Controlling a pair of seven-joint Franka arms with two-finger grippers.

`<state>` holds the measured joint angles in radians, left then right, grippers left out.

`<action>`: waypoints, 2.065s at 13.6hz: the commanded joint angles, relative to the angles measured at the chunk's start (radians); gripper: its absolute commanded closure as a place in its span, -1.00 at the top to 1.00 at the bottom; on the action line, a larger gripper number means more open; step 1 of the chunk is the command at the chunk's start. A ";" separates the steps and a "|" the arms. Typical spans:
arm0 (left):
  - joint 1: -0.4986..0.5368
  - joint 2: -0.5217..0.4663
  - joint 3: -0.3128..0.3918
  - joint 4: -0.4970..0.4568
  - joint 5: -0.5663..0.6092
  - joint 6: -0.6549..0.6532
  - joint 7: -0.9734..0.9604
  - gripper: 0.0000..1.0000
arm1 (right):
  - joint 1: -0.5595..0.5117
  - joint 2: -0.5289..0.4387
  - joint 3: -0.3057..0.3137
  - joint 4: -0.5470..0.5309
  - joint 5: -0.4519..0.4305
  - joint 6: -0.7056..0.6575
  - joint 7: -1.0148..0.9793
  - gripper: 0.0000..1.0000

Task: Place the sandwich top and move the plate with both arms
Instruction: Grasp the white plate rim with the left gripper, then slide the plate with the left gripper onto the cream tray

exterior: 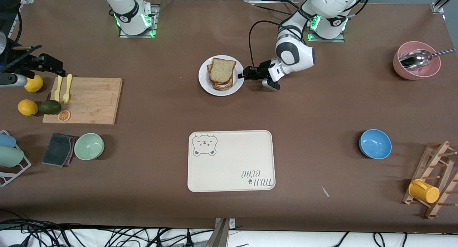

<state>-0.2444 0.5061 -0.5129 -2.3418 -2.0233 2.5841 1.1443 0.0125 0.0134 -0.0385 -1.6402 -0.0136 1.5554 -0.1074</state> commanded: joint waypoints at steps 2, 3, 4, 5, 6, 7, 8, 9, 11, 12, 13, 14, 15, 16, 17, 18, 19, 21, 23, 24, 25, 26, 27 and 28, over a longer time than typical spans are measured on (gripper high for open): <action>-0.026 0.005 -0.001 0.010 -0.092 0.005 0.077 -0.48 | -0.014 0.003 0.011 0.019 0.003 -0.018 0.006 1.00; -0.026 0.005 -0.001 0.010 -0.092 0.005 0.078 -0.57 | -0.014 0.003 0.011 0.019 0.003 -0.018 0.005 1.00; -0.026 0.005 -0.001 0.010 -0.092 0.005 0.078 -0.67 | -0.014 0.002 0.012 0.019 0.003 -0.020 0.008 1.00; -0.026 0.005 -0.001 0.010 -0.092 0.005 0.078 -0.69 | -0.014 0.002 0.012 0.019 0.001 -0.018 0.011 1.00; -0.026 0.005 -0.001 0.010 -0.092 0.004 0.078 -0.73 | -0.014 0.003 0.011 0.019 0.003 -0.018 0.009 1.00; -0.024 0.005 -0.001 0.010 -0.092 0.004 0.078 -0.76 | -0.014 0.003 0.011 0.019 0.003 -0.018 0.008 1.00; -0.024 0.005 -0.001 0.010 -0.092 0.004 0.080 -0.81 | -0.014 0.003 0.011 0.019 0.003 -0.020 0.008 1.00; -0.024 0.005 -0.001 0.010 -0.092 0.002 0.080 -0.87 | -0.014 0.003 0.011 0.019 0.003 -0.018 0.008 1.00; -0.024 0.005 -0.001 0.012 -0.092 0.001 0.080 -0.99 | -0.014 0.003 0.009 0.019 0.003 -0.018 0.008 1.00; -0.023 0.005 -0.001 0.013 -0.092 0.001 0.080 -1.00 | -0.014 0.003 0.011 0.019 0.003 -0.018 0.008 1.00; -0.021 0.003 -0.001 0.013 -0.092 0.001 0.080 -1.00 | -0.014 0.003 0.011 0.019 0.003 -0.018 0.008 1.00; -0.019 0.003 -0.001 0.013 -0.092 -0.001 0.080 -1.00 | -0.014 0.003 0.011 0.019 0.003 -0.020 0.008 1.00; -0.013 0.003 -0.001 0.015 -0.094 -0.001 0.080 -1.00 | -0.014 0.003 0.011 0.019 0.003 -0.020 0.008 1.00; -0.010 -0.001 -0.001 0.015 -0.094 -0.001 0.078 -1.00 | -0.014 0.003 0.011 0.019 0.003 -0.020 0.008 1.00; -0.003 -0.003 -0.001 0.019 -0.094 -0.002 0.078 -1.00 | -0.014 0.003 0.011 0.019 0.003 -0.020 0.008 1.00; 0.007 -0.006 -0.003 0.025 -0.094 -0.002 0.078 -1.00 | -0.014 0.002 0.011 0.019 0.003 -0.020 0.009 1.00; 0.010 -0.008 -0.003 0.029 -0.094 -0.002 0.078 -1.00 | -0.014 0.002 0.011 0.019 0.003 -0.020 0.008 1.00; 0.020 -0.009 -0.003 0.042 -0.098 -0.002 0.077 -1.00 | -0.014 0.002 0.011 0.019 0.003 -0.020 0.008 1.00; 0.036 -0.011 -0.003 0.058 -0.101 -0.028 0.077 -1.00 | -0.014 0.002 0.011 0.019 0.003 -0.020 0.009 1.00; 0.052 -0.011 -0.003 0.076 -0.101 -0.041 0.078 -1.00 | -0.014 0.002 0.011 0.019 0.003 -0.020 0.009 1.00; 0.062 -0.011 -0.003 0.088 -0.101 -0.044 0.077 -1.00 | -0.014 0.002 0.011 0.019 0.003 -0.020 0.009 1.00; 0.072 -0.011 -0.003 0.107 -0.101 -0.044 0.075 -1.00 | -0.014 0.002 0.011 0.019 0.003 -0.020 0.009 1.00; 0.082 -0.011 -0.003 0.128 -0.101 -0.044 0.072 -1.00 | -0.014 0.002 0.011 0.019 0.003 -0.020 0.009 1.00; 0.089 -0.009 -0.003 0.148 -0.101 -0.044 0.068 -1.00 | -0.014 0.002 0.011 0.019 0.003 -0.020 0.009 1.00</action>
<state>-0.1739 0.5051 -0.5085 -2.2310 -2.0748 2.5595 1.1910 0.0125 0.0136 -0.0386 -1.6401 -0.0135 1.5539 -0.1074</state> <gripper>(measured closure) 0.956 0.000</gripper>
